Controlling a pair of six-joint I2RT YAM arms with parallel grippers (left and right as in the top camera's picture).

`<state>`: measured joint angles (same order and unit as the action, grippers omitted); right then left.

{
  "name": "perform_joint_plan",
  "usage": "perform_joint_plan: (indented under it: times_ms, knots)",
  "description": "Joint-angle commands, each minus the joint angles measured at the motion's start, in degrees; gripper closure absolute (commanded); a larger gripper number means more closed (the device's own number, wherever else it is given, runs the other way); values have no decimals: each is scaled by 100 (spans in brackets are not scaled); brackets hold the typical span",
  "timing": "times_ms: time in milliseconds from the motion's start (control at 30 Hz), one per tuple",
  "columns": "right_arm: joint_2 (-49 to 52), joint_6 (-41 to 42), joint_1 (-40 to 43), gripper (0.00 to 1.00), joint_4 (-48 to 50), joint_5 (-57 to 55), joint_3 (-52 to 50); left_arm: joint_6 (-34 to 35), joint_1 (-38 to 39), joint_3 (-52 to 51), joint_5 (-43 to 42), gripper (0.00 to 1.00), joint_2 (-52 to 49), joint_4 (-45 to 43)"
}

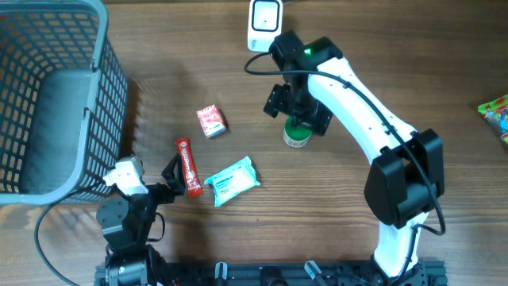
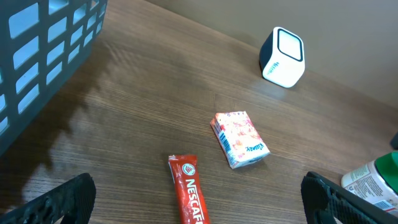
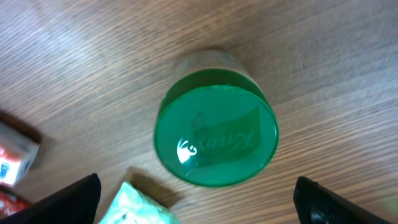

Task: Scan the item barcode
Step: 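Lift the jar with the right gripper and hold it at the scanner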

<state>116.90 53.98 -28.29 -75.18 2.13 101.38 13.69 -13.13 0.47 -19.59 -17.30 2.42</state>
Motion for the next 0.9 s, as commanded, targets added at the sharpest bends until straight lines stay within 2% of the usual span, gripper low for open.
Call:
perform_joint_plan:
  times_ms: [0, 400, 500, 600, 733, 867]
  knots:
    - [52, 599, 129, 0, 179, 24, -254, 26, 15, -13, -9, 0, 4, 22]
    - [632, 39, 286, 2, 938, 138, -546, 26, 15, -13, -9, 0, 4, 22]
    - [752, 4, 286, 9, 988, 138, -601, 26, 15, -13, -9, 0, 4, 22]
    - [815, 2, 286, 10, 1143, 138, -809, 26, 15, -13, -9, 0, 2, 24]
    - [826, -33, 289, 18, 1563, 138, -1196, 26, 15, -13, -9, 0, 4, 22]
    - [826, -754, 286, 25, 2061, 136, -1300, 26, 15, -13, -9, 0, 4, 24]
